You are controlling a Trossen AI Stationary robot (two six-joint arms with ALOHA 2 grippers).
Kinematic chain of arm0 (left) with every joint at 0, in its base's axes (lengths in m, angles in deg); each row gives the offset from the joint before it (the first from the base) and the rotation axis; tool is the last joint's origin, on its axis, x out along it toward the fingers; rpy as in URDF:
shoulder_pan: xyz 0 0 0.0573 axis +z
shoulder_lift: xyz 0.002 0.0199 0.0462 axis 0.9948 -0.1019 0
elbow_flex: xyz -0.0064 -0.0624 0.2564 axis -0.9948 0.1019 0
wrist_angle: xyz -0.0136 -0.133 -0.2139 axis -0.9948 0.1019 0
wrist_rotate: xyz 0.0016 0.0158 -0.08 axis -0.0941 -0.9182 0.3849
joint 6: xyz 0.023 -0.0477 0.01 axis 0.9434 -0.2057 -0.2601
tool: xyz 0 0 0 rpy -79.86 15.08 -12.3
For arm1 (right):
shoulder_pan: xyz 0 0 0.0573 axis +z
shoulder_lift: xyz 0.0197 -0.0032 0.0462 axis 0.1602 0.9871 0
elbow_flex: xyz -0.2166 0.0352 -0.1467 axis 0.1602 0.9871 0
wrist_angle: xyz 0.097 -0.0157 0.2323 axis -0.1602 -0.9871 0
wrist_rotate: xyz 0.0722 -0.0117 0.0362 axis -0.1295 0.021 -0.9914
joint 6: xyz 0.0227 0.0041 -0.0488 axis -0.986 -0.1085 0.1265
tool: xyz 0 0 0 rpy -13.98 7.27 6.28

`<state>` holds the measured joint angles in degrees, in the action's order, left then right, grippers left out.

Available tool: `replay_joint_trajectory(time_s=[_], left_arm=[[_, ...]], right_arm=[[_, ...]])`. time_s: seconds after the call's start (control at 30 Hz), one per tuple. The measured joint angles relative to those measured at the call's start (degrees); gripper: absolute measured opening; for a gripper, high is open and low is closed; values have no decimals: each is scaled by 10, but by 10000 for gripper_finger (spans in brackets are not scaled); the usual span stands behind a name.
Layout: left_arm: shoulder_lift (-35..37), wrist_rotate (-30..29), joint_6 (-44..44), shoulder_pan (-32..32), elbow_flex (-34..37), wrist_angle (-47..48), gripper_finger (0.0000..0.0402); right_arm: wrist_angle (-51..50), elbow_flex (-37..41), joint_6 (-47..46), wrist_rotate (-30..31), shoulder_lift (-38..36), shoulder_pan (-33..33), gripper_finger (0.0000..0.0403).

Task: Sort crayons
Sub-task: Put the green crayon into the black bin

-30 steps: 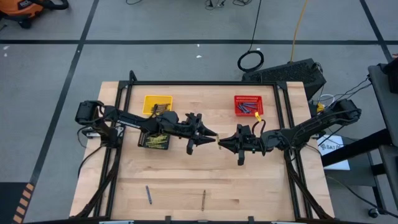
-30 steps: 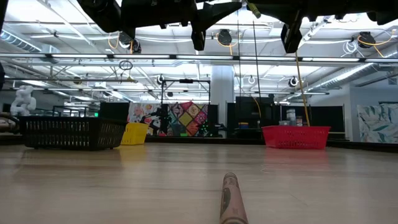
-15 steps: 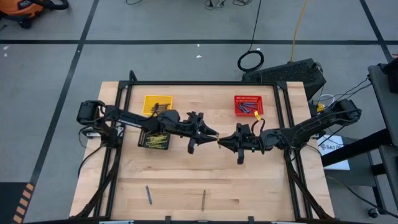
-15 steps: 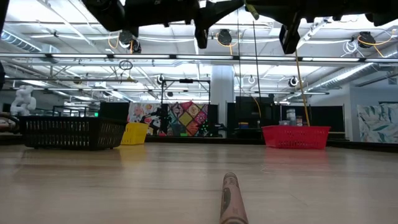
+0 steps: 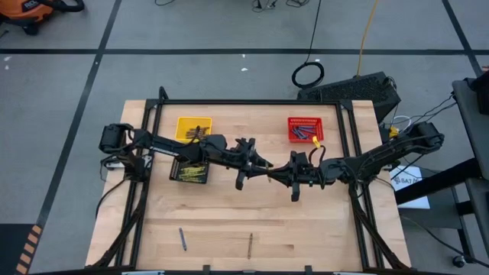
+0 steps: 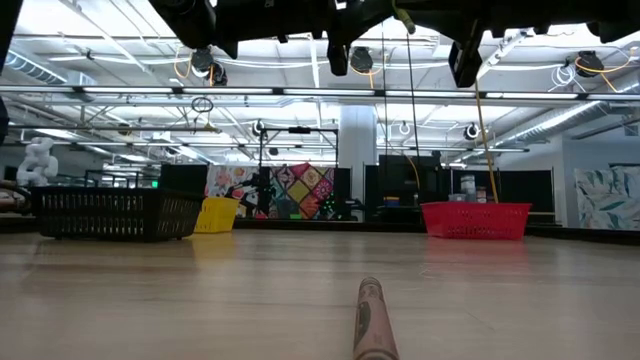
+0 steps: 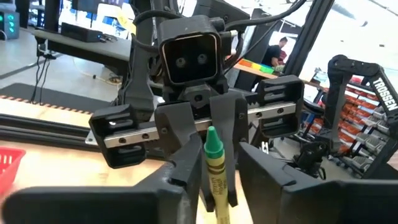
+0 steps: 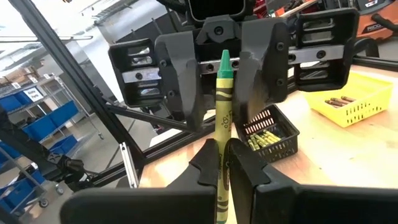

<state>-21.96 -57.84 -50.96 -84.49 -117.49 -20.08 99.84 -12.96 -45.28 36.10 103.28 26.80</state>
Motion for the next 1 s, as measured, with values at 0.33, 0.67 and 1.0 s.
replay_joint_trajectory(time_s=[0.33, 0.67, 1.0], left_arm=[[0, 4, 29, 0, 0, 7, 14], [0, 8, 48, 0, -1, 20, 14], [3, 55, 46, 11, -2, 100, 13]], right_arm=[[-5, 0, 0, 0, 0, 0, 0], [-6, 0, -19, 6, 0, 0, 43], [-43, 0, -62, 16, 1, 5, 90]])
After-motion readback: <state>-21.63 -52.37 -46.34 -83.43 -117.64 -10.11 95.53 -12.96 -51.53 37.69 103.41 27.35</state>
